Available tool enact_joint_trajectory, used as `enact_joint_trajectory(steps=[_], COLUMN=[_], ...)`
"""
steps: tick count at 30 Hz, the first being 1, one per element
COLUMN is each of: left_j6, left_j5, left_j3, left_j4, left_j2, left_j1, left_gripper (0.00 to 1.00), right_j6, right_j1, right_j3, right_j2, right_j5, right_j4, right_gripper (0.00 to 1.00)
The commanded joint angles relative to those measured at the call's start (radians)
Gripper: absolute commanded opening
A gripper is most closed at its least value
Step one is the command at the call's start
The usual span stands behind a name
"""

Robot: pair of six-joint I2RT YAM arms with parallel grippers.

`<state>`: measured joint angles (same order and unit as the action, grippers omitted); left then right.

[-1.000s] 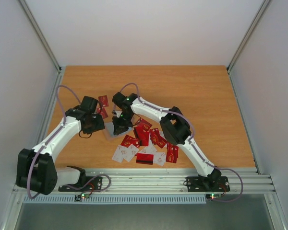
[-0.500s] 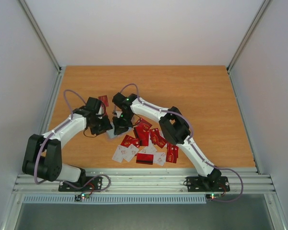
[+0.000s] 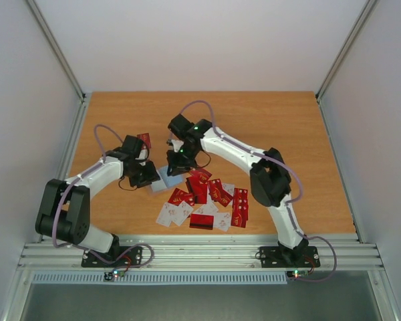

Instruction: Put the credit cards into the card holder

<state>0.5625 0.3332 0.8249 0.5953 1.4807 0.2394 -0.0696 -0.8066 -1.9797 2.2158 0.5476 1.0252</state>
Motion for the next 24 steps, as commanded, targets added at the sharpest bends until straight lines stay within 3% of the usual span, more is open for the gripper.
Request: enact_joint_trajectory(steps=[1,7,11,18,24], left_j6=[-0.061,-0.13,-0.175,-0.156,-0.089], left_j5=[0.031,0.074,0.08,0.076,0.101], left_j3=[0.052,0.072,0.097,0.067,-0.032], left_j4=[0.004,0.05,0.133,0.228,0.213], left_j2=[-0.001,-0.037,-0.091,-0.168,-0.22], left_j1=[-0.004,0.0,0.026,0.164,0.243], left_gripper=[0.41,0.42,0.43,0.42,0.36], right_j6=[0.016,-0.042,-0.057,-0.19,-0.257], right_j1=[0.026,0.122,0.138,0.137,0.108], right_j3=[0.193,0.578,0.73,0.931,0.996], right_j2=[-0.161,-0.43,-0.553,-0.598,-0.567], right_j5=[-0.068,-0.058,0.016,0.15,0.151], right_j4=[-0.017,-0.127,-0.191,-0.449,-0.566], right_gripper=[0.17,0.22,0.28,0.42,0.59])
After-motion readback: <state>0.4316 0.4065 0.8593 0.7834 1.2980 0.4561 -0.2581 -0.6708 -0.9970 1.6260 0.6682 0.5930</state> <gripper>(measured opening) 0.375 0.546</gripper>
